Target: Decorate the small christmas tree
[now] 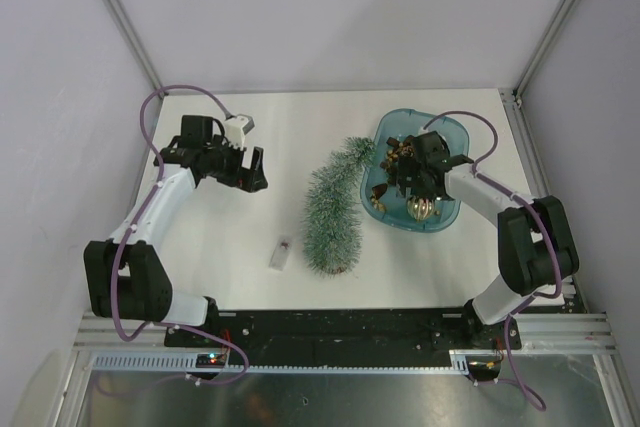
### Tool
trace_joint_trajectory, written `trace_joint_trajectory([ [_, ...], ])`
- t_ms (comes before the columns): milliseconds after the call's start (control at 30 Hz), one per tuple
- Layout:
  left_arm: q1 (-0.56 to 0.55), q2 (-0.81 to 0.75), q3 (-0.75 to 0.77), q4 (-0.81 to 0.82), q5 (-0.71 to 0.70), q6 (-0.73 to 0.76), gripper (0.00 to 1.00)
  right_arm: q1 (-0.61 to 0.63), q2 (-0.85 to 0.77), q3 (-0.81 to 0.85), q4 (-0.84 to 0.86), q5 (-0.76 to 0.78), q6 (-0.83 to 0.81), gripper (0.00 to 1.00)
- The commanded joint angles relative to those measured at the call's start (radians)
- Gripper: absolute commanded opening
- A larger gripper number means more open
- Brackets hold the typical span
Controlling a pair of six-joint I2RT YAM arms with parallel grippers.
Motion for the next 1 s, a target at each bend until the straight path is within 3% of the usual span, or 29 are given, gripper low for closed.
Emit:
trace_joint_trajectory([
  [0,0.005,-0.037,-0.011,0.026,0.001,0.028,1.0,0.019,-0.024,0.031,-0.05,0.008,0.002,0.99],
  [167,0.004,-0.043,-0.015,0.03,-0.004,0.031,1.0,0.03,-0.024,0.018,-0.065,-0.003,0.011,0.98],
  [367,0.005,-0.048,-0.015,0.031,-0.003,0.033,1.0,0.01,-0.04,0.013,-0.065,-0.02,0.03,0.75],
  [567,0.005,-0.06,-0.018,0.031,-0.01,0.041,1.0,-0.013,-0.065,0.014,-0.083,-0.053,0.025,0.64],
  [767,0.005,-0.059,-0.014,0.031,-0.008,0.037,1.0,-0.051,-0.192,0.024,-0.061,-0.121,0.05,0.45],
  [967,0.005,-0.057,-0.014,0.033,-0.004,0.038,1.0,-0.102,-0.326,0.125,-0.078,-0.181,0.061,0.39],
])
